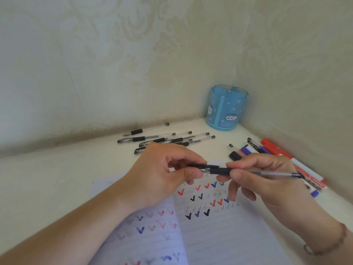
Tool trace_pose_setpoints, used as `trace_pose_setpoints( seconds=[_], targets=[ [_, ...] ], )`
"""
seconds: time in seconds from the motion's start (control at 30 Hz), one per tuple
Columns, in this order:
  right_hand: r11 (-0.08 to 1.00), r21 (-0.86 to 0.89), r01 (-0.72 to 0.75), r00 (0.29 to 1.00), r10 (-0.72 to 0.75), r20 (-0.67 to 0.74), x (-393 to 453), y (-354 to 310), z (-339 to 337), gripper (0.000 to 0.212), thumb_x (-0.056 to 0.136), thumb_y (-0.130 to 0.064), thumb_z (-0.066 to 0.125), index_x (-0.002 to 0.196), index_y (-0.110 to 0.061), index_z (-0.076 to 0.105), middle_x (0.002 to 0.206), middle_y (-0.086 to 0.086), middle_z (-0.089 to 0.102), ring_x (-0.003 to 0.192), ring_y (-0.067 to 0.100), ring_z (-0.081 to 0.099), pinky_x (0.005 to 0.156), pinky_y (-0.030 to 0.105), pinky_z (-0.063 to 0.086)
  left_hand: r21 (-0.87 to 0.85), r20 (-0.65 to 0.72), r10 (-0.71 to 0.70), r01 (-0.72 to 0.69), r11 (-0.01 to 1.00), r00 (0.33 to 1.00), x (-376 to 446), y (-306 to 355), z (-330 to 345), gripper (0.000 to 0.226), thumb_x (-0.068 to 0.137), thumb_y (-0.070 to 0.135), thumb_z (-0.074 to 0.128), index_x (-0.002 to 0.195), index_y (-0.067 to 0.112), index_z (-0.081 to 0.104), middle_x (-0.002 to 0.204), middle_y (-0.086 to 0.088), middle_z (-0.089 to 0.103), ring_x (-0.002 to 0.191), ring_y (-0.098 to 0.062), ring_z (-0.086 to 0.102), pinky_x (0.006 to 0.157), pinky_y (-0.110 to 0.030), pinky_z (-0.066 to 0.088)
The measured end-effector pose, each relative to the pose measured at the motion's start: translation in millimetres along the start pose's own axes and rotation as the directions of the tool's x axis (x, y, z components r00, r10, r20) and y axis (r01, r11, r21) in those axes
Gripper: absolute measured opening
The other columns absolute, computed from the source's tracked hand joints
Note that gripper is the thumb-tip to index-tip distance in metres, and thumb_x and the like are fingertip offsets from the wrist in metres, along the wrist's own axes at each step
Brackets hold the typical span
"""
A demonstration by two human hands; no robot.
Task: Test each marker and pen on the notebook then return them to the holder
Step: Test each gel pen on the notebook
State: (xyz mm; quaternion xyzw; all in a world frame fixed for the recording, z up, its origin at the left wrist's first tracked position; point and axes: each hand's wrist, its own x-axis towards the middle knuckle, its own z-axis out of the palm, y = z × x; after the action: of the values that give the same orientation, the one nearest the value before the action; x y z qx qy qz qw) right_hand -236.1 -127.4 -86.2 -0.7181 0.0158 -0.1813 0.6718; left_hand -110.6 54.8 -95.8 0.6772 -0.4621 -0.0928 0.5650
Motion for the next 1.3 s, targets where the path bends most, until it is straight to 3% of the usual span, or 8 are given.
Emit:
trace_pose_setpoints(
  seconds=[0.4,0.67,0.83,0.97,1.07,1.13,1.2,1.3],
  targets=[
    [0.998,0.06,0.036,0.999,-0.034,-0.035,-5,3,9,0.034,0.056,-0.047,0.086,0.074,-0.02,0.077,0.08,0.016,0.076,0.052,0.03,0.068,0.039,0.023,0.038,0.136,-0.067,0.226,-0.215,0.967,0.972,-2,2,0,0.015,0.078,0.014,0.075,0.093,0.015,0.077,0.073,0.008,0.07,0.064,-0.014,0.068,0.062,-0.02,0.052],
    [0.99,0.104,0.096,0.995,-0.096,-0.004,1,1,-5,0.042,0.059,-0.052,0.084,0.085,-0.02,0.078,0.074,0.015,0.073,0.05,0.027,0.059,0.044,0.023,0.037,0.184,-0.149,0.189,-0.161,0.97,0.971,7,-5,-7,0.017,0.077,0.03,0.074,0.094,0.029,0.074,0.074,0.011,0.069,0.069,-0.014,0.065,0.068,-0.023,0.052],
    [0.917,-0.375,0.139,0.954,-0.225,-0.197,7,3,-26,0.036,0.06,-0.06,0.077,0.087,-0.036,0.077,0.07,-0.003,0.071,0.052,0.035,0.052,0.048,0.028,0.044,0.197,-0.214,0.106,-0.064,0.978,0.971,11,-11,-17,0.022,0.074,0.026,0.073,0.093,0.036,0.071,0.076,0.006,0.071,0.07,-0.016,0.066,0.073,-0.031,0.054],
    [0.951,-0.285,0.123,0.974,-0.17,-0.147,7,4,-23,0.047,0.054,-0.074,0.072,0.081,-0.036,0.078,0.062,0.003,0.071,0.045,0.014,0.056,0.052,0.016,0.048,0.225,-0.214,0.122,-0.073,0.972,0.969,12,-14,-16,0.025,0.073,0.023,0.073,0.096,0.034,0.071,0.081,0.01,0.071,0.073,-0.012,0.066,0.073,-0.019,0.051],
    [0.923,-0.368,0.11,0.979,-0.165,-0.122,8,3,-23,0.026,0.066,-0.054,0.078,0.074,-0.03,0.077,0.066,-0.002,0.072,0.047,0.002,0.057,0.052,0.007,0.043,0.263,-0.206,0.15,-0.093,0.96,0.967,11,-17,-14,0.016,0.074,0.025,0.075,0.089,0.03,0.076,0.081,0.011,0.071,0.073,-0.011,0.065,0.072,-0.019,0.051],
    [0.821,-0.557,0.124,0.967,-0.227,-0.119,8,4,-24,0.009,0.071,-0.034,0.082,0.075,-0.034,0.074,0.077,-0.016,0.072,0.056,-0.004,0.057,0.057,0.002,0.039,0.294,-0.189,0.192,-0.131,0.947,0.963,12,-18,-12,0.014,0.075,0.025,0.076,0.089,0.026,0.078,0.078,0.01,0.071,0.072,-0.01,0.065,0.071,-0.016,0.05],
    [0.639,-0.745,0.192,0.948,-0.318,-0.029,6,3,-22,0.013,0.071,-0.045,0.08,0.079,-0.04,0.071,0.083,-0.025,0.069,0.07,-0.001,0.058,0.063,0.005,0.039,0.322,-0.154,0.257,-0.198,0.926,0.954,10,-17,-9,0.014,0.076,0.023,0.077,0.09,0.02,0.078,0.078,0.01,0.071,0.07,-0.007,0.065,0.071,-0.012,0.048],
    [0.521,-0.814,0.256,0.938,-0.339,0.078,6,5,-22,0.018,0.076,-0.053,0.068,0.083,-0.038,0.073,0.078,-0.024,0.067,0.079,0.005,0.058,0.067,0.021,0.044,0.369,-0.1,0.293,-0.238,0.898,0.951,8,-15,-5,0.019,0.077,0.028,0.077,0.095,0.022,0.077,0.084,0.015,0.071,0.075,-0.003,0.065,0.073,-0.012,0.048]
  ],
)
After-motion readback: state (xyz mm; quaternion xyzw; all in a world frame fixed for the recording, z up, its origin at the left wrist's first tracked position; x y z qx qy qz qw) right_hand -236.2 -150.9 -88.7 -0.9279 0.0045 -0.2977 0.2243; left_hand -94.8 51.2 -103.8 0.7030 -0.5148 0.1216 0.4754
